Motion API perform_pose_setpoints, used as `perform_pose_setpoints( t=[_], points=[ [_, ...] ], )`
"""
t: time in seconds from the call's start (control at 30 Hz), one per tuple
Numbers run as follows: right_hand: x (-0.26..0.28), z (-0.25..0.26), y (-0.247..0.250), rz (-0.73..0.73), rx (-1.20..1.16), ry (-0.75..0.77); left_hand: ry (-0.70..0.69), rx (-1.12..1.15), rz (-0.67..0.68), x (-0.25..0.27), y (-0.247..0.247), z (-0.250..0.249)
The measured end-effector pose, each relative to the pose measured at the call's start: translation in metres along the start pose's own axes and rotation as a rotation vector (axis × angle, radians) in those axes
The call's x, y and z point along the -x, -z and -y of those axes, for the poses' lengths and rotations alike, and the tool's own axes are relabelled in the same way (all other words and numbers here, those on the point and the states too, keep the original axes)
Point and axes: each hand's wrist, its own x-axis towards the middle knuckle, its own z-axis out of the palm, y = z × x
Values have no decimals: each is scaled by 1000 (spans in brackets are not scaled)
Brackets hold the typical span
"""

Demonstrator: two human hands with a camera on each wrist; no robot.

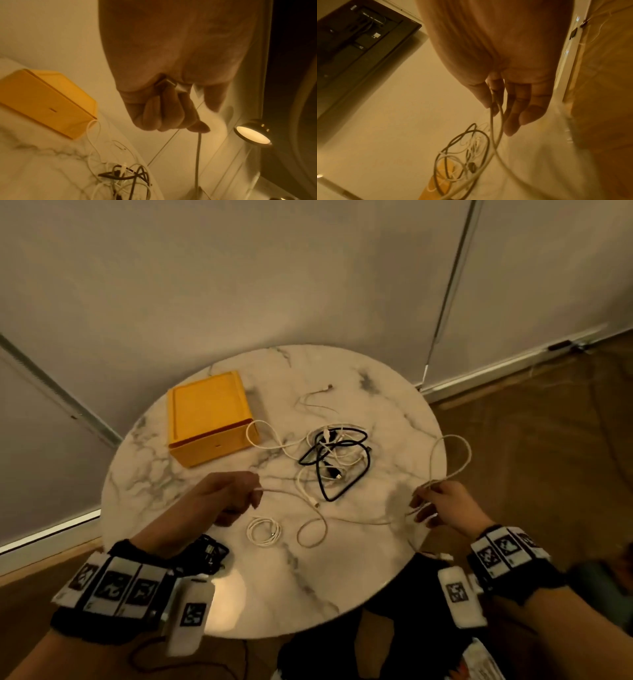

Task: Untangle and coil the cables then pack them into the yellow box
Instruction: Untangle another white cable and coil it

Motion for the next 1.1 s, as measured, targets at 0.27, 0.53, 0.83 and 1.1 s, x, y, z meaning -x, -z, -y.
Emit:
perform_pose_setpoints(
  t=[0.27,0.53,0.83,1.1],
  points=[
    [-14,-57,52,-220,320,-121,-105,-469,-181,1,12,6],
    [23,-7,24,-34,988,-40,-145,-407,-51,-13,-18,35],
    [70,48,-94,463,-38,393,5,453,-183,-29,-54,53],
    [67,50,-111,135,-78,546,-76,706,114,5,-71,53]
  ],
)
